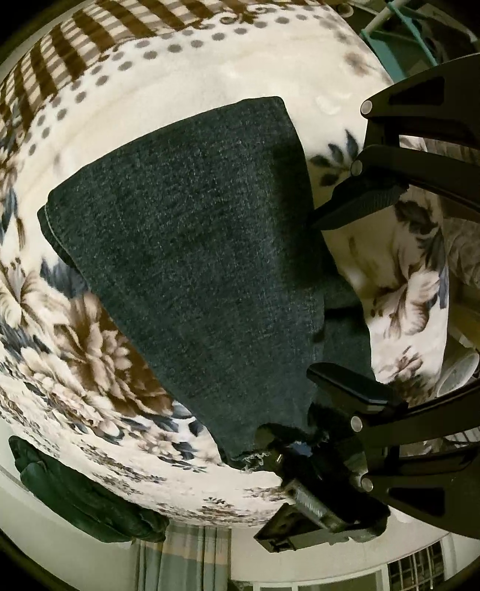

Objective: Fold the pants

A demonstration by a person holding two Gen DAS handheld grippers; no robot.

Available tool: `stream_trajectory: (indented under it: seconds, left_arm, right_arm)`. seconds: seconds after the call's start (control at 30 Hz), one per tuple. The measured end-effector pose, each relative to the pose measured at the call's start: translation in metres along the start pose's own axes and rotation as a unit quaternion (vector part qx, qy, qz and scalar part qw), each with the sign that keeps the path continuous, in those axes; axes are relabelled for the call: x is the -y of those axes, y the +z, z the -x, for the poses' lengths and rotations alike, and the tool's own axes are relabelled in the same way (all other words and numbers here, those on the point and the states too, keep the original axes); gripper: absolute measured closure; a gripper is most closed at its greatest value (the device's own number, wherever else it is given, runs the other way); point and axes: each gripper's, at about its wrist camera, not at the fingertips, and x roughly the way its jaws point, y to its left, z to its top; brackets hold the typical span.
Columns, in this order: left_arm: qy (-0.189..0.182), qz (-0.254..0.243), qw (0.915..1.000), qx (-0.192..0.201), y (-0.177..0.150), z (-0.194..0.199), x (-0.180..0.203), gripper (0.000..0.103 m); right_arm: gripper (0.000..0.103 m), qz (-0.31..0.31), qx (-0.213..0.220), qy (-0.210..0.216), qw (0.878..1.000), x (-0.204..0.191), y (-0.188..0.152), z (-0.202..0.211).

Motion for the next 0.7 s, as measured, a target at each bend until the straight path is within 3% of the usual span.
stream_trajectory:
  seconds: [0.13,0.43,0.57,0.7]
  left_arm:
    - [0.013,-0.019,0.9994,0.026,-0.009,0.014,0.013,0.1]
    - [0.023,0.027,0.9987,0.036,-0.039,0.049,0.012,0.1]
    - [0.053,0.034,0.9978,0.023,-0.041,0.025,-0.007,0.099]
    - [0.091,0.017,0.9957,-0.006,-0.034,0.011,-0.007,0.092]
  right_arm:
    - [0.026,0.0,0.003,0.002,1.0,-0.001,0.001,0.001]
    - [0.026,0.019,0.005,-0.001,1.0,-0.007,0.002,0.014]
    - [0.026,0.043,0.0,-0.034,0.998,-0.012,0.003,0.011]
    - [0.026,0.068,-0.001,-0.09,0.994,-0.019,0.004,0.005]
